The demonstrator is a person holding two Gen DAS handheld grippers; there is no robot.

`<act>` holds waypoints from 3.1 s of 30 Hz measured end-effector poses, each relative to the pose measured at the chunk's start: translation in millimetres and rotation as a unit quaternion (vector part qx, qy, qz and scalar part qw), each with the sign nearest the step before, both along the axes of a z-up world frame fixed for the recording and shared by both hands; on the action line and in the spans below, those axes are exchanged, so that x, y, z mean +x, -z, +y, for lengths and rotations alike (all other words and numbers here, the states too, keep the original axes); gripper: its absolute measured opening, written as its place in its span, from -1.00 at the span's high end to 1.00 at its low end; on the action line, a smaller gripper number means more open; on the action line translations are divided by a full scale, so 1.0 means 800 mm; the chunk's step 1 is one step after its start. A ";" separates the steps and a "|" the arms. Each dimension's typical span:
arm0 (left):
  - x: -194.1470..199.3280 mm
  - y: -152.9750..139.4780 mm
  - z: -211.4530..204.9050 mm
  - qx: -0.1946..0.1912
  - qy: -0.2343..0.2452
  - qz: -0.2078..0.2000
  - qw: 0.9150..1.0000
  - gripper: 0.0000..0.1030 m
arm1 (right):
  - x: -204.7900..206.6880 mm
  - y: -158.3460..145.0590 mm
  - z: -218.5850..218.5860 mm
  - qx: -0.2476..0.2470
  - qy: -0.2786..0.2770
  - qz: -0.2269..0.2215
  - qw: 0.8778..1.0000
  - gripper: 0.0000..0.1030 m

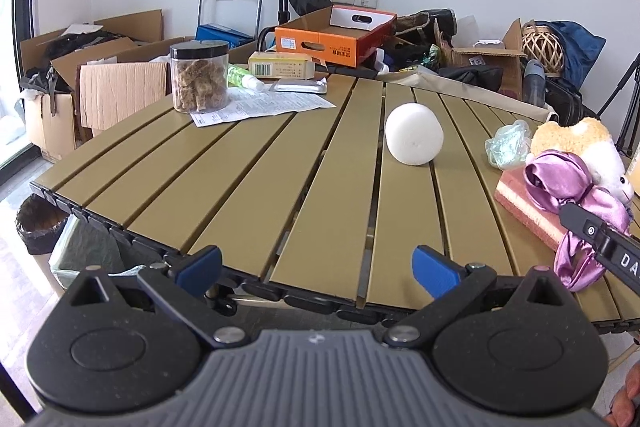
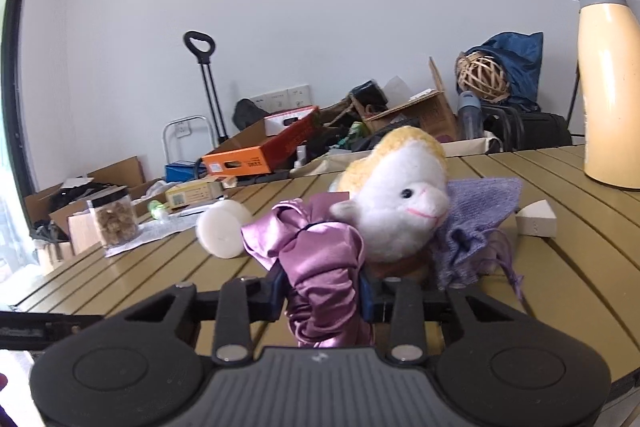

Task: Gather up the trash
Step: 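Close the right gripper on the pink satin cloth on the table, then move the left gripper to the white foam cylinder and close on it, then carry the white cylinder and pink cloth from the table over the black bin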

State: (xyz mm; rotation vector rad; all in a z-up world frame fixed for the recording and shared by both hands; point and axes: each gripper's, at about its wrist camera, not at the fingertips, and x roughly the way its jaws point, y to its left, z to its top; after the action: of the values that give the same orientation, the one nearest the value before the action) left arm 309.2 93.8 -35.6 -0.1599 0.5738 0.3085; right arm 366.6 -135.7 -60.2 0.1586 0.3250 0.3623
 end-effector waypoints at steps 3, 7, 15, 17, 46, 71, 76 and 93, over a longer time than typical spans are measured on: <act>-0.003 -0.003 -0.001 -0.002 0.000 -0.004 1.000 -1.00 | -0.013 -0.006 0.009 -0.008 -0.012 -0.013 1.000 0.36; -0.005 -0.004 -0.003 -0.001 0.003 -0.006 1.000 -1.00 | -0.025 -0.015 0.013 -0.006 -0.012 -0.025 1.000 0.36; -0.004 -0.008 -0.006 -0.009 0.010 -0.009 1.000 -1.00 | -0.033 -0.031 -0.011 0.002 0.009 -0.037 0.999 0.37; -0.004 -0.011 -0.011 -0.008 0.015 -0.013 1.000 -1.00 | -0.037 -0.036 -0.020 0.003 0.017 -0.043 0.999 0.37; 0.196 -0.025 -0.046 0.020 0.019 -0.002 1.000 -1.00 | -0.045 -0.040 -0.209 0.013 0.176 -0.035 0.984 0.37; 0.263 -0.003 -0.033 0.006 0.015 0.037 0.999 -0.09 | -0.026 -0.022 -0.217 0.013 0.185 -0.007 0.983 0.37; 0.237 -0.016 -0.037 0.001 0.027 0.023 0.999 -0.09 | -0.029 -0.026 -0.212 0.011 0.172 -0.010 0.985 0.37; 0.098 -0.066 -0.045 -0.017 0.053 -0.006 0.998 -0.09 | -0.075 -0.046 -0.197 0.025 0.125 -0.026 0.991 0.37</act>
State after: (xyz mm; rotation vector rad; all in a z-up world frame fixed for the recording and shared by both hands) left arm 387.2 57.6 17.5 -0.1638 0.5732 0.1955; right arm 306.2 -293.4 -23.7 0.2361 0.2402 0.1253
